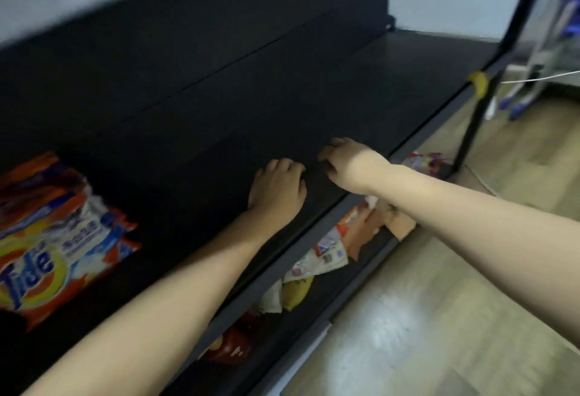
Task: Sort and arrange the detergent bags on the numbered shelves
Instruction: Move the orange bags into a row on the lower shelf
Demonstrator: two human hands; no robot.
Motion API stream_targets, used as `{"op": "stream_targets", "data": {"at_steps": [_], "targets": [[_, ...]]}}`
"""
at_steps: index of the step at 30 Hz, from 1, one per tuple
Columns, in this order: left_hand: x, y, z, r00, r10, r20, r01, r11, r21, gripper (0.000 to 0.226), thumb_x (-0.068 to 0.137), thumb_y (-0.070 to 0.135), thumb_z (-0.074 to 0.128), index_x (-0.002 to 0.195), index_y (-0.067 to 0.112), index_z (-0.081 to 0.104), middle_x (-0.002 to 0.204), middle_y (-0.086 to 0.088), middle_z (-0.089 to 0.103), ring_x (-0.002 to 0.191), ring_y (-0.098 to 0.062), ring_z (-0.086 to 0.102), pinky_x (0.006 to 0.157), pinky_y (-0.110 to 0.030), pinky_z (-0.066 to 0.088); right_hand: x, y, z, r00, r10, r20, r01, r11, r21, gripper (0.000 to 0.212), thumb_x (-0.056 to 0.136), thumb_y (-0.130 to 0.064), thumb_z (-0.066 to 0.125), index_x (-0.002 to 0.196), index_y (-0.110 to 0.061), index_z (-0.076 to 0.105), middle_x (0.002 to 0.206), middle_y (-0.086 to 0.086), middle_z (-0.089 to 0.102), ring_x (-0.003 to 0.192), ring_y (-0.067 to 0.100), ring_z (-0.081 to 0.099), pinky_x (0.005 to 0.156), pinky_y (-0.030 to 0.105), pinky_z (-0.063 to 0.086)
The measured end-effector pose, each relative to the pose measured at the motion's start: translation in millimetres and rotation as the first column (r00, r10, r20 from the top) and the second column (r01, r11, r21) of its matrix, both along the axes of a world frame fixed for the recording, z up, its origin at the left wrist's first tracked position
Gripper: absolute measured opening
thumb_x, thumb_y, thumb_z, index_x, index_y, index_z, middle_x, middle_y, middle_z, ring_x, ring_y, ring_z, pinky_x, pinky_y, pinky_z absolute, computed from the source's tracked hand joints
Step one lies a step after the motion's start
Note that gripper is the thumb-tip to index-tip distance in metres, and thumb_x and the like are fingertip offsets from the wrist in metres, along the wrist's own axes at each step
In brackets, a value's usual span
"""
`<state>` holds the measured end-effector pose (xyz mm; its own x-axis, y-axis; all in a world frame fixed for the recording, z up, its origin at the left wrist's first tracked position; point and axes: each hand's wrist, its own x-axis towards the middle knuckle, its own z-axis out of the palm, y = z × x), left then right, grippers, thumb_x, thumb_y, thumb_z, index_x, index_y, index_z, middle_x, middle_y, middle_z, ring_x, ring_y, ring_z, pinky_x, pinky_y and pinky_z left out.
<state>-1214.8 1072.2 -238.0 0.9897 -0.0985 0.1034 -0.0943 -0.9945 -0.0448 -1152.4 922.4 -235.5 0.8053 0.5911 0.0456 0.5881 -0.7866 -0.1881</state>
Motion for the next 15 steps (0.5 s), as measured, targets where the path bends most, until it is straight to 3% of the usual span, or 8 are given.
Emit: {"op": "stream_targets", "data": {"at_steps": [4, 7, 12, 15], "targets": [[6, -87, 52, 0.987, -0.141, -0.082, 0.141, 0.99, -0.009, 0.036, 0.097, 0.029, 0.039, 0.13, 0.018, 0.05, 0.132, -0.004, 0.05, 0.121, -0.024, 0.043, 0.098, -0.038, 0.038, -15, -92, 48, 0.99, -0.142, 0.006, 0.142, 0.985, -0.097, 0.036, 0.095, -0.021, 0.043, 0.126, -0.006, 0.051, 0.125, 0.013, 0.05, 0.12, 0.031, 0.045, 0.097, 0.037, 0.041], [1, -146, 106, 0.954, -0.294, -0.056, 0.297, 0.954, 0.047, 0.036, 0.097, 0.032, 0.039, 0.126, 0.016, 0.053, 0.125, -0.004, 0.054, 0.114, -0.023, 0.048, 0.09, -0.038, 0.042, -32, -155, 106, 0.977, -0.213, 0.004, 0.21, 0.963, -0.168, 0.032, 0.096, -0.021, 0.041, 0.123, -0.008, 0.051, 0.122, 0.011, 0.05, 0.117, 0.027, 0.046, 0.092, 0.033, 0.038], [-3, -226, 227, 0.895, -0.445, -0.014, 0.446, 0.894, 0.046, 0.036, 0.096, 0.032, 0.039, 0.124, 0.016, 0.055, 0.124, -0.003, 0.056, 0.113, -0.024, 0.049, 0.089, -0.038, 0.04, -51, -238, 232, 0.953, -0.294, 0.068, 0.301, 0.914, -0.273, 0.03, 0.096, -0.021, 0.041, 0.119, -0.007, 0.052, 0.122, 0.013, 0.05, 0.117, 0.028, 0.046, 0.094, 0.034, 0.038], [-2, -253, 315, 0.872, -0.48, 0.094, 0.473, 0.876, 0.09, 0.033, 0.097, 0.032, 0.038, 0.118, 0.016, 0.058, 0.118, -0.004, 0.058, 0.11, -0.025, 0.05, 0.086, -0.037, 0.039, -55, -267, 324, 0.932, -0.337, 0.131, 0.36, 0.892, -0.274, 0.03, 0.096, -0.022, 0.042, 0.119, -0.007, 0.054, 0.121, 0.013, 0.052, 0.116, 0.029, 0.047, 0.094, 0.036, 0.042]]}}
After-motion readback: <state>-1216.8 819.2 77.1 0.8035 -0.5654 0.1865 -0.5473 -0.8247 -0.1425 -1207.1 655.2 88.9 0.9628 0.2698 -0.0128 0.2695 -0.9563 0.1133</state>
